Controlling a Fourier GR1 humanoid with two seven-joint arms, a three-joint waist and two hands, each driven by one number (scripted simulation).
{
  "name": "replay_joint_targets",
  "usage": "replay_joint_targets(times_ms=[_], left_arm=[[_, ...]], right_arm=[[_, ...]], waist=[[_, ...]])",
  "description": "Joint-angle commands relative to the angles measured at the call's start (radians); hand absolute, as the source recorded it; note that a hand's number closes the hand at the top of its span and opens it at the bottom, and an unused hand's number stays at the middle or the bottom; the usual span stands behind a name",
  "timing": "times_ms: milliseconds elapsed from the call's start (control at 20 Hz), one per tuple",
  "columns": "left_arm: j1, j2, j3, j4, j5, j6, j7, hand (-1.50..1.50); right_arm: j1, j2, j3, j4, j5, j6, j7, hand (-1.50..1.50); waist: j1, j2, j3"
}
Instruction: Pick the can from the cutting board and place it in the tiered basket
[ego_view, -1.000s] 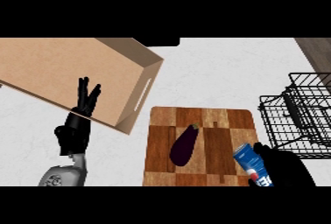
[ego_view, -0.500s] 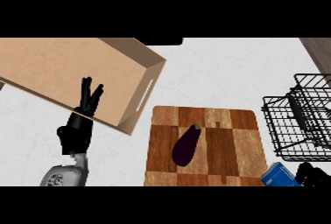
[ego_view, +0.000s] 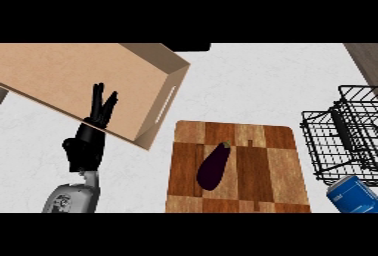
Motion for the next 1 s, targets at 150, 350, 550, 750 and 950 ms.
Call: replay_joint_targets(times_ms=[150,350,550,750,950], left_arm=[[-0.003,-0.010,0.005,0.029,-0.002,0.011,-0.018,0.00],[-0.007,-0.017,-0.012,0.030,0.001,-0.003,-0.035,0.00],[0.009,-0.014,-0.018,0.008,-0.001,-0.007,-0.003,0.00],[-0.036,-0.009,0.003,0.024,0.004,-0.006,0.005,0.00],[-0.008,-0.030,-0.020,0.007,-0.017,0.014,-0.008,0.00]], right_arm=[[-0.219,0.132,-0.115,-0.209,-0.139,0.188,0.019,1.50],[-0.389,0.187,-0.203,-0.093,-0.242,0.171,0.084,1.50],[-0.582,0.189,-0.312,-0.081,-0.192,0.346,0.047,1.50],[-0.795,0.141,-0.525,0.088,-0.204,0.369,-0.006,1.50],[-0.793,-0.007,-0.651,0.275,-0.246,0.267,-0.103,1.50]], waist=[[-0.003,-0.003,0.000],[0.003,-0.002,0.003],[0.005,-0.006,0.002],[0.004,-0.001,0.003],[0.011,0.002,0.004]])
